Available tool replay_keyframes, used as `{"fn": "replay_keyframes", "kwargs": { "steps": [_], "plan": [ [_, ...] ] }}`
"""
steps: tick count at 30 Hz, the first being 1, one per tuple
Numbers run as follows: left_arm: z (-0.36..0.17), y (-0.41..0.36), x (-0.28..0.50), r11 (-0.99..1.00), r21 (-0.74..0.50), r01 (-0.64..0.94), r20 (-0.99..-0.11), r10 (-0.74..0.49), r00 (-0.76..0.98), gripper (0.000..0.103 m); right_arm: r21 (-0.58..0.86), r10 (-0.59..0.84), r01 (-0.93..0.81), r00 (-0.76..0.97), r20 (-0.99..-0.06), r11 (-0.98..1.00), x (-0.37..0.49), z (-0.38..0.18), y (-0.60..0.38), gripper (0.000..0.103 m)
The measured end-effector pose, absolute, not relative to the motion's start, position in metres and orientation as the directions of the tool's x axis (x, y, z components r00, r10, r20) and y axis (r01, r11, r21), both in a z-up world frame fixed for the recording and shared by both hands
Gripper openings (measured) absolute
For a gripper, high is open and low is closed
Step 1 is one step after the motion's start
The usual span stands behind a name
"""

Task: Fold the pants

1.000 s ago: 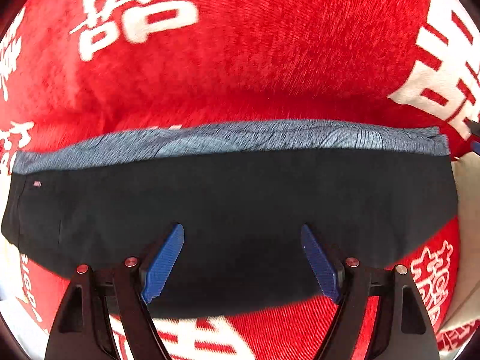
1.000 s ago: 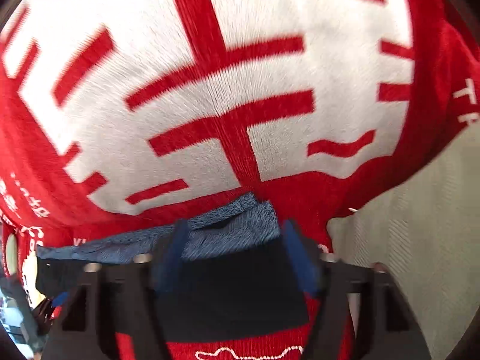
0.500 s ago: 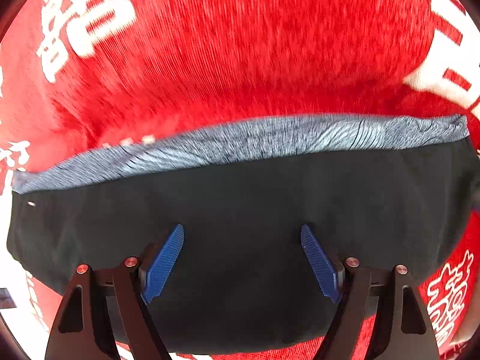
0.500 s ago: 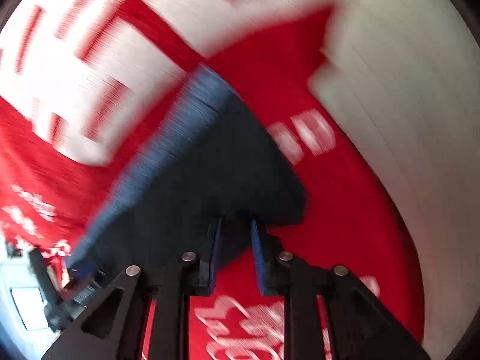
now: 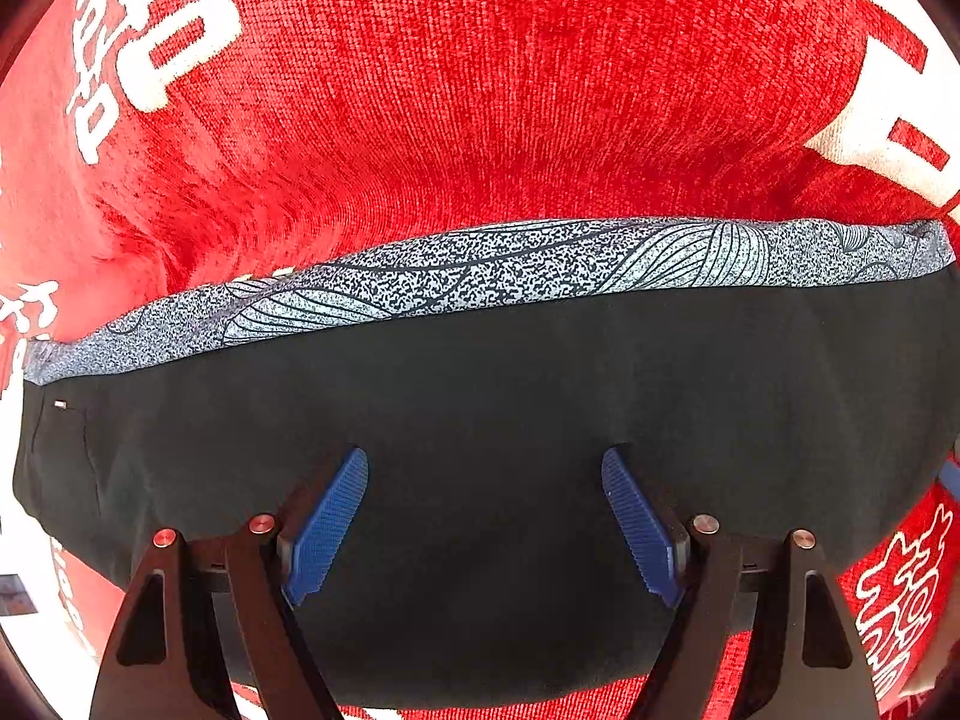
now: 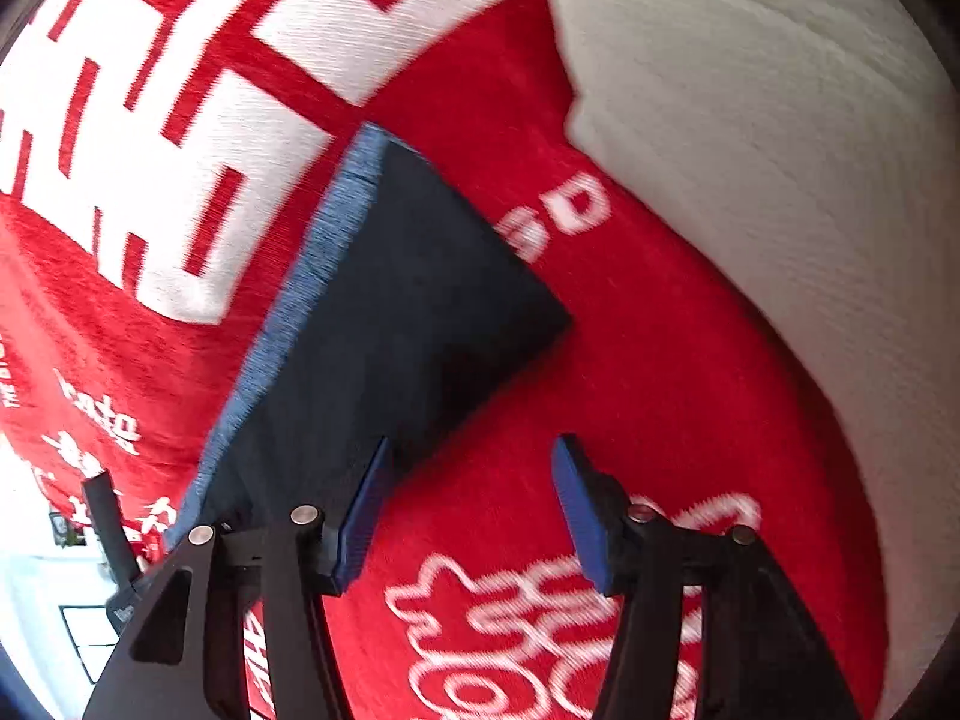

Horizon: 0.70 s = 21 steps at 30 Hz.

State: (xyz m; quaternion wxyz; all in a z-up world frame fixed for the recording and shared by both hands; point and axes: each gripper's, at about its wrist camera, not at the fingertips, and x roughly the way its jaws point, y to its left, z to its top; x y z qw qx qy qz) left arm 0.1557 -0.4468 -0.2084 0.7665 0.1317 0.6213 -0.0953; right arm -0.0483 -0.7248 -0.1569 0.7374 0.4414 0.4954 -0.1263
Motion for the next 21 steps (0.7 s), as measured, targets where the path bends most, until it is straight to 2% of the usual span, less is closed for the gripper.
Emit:
{"fn": "replay_keyframes", "kwargs": {
  "steps": [5, 7, 8, 9, 10, 12, 21],
  "plan": [
    [-0.217, -0.45, 0.16, 0.939, 0.11, 0.326, -0.974, 0.037, 0.222, 0.082, 0.585, 0.24, 0.625, 0.551, -0.8, 0.517, -0.015, -0.167, -0.733, 0.061],
    [-0.218, -0.461, 0.163, 0.938, 0.122, 0.325, -0.973, 0.048, 0.228, 0.087, 0.593, 0.226, 0.631, 0.566, -0.793, 0.5, -0.008, -0.171, -0.734, 0.061],
    [-0.216, -0.464, 0.162, 0.937, 0.133, 0.323, -0.97, 0.056, 0.235, 0.088, 0.58, 0.218, 0.642, 0.555, -0.803, 0.502, -0.005, -0.17, -0.734, 0.053],
    [-0.216, -0.466, 0.163, 0.936, 0.131, 0.327, -0.97, 0.054, 0.236, 0.088, 0.548, 0.206, 0.654, 0.527, -0.824, 0.522, -0.003, -0.167, -0.734, 0.022],
    [-0.216, -0.47, 0.164, 0.934, 0.135, 0.331, -0.97, 0.056, 0.237, 0.088, 0.52, 0.198, 0.656, 0.502, -0.842, 0.547, 0.002, -0.163, -0.728, 0.015],
    [-0.209, -0.482, 0.162, 0.927, 0.14, 0.348, -0.97, 0.058, 0.237, 0.088, 0.54, 0.204, 0.639, 0.524, -0.827, 0.547, 0.001, -0.151, -0.727, 0.01],
    [-0.175, -0.515, 0.109, 0.861, 0.081, 0.502, -0.977, -0.031, 0.209, 0.088, 0.561, 0.187, 0.574, 0.581, -0.792, 0.596, -0.037, -0.07, -0.71, 0.007]
  ]
}}
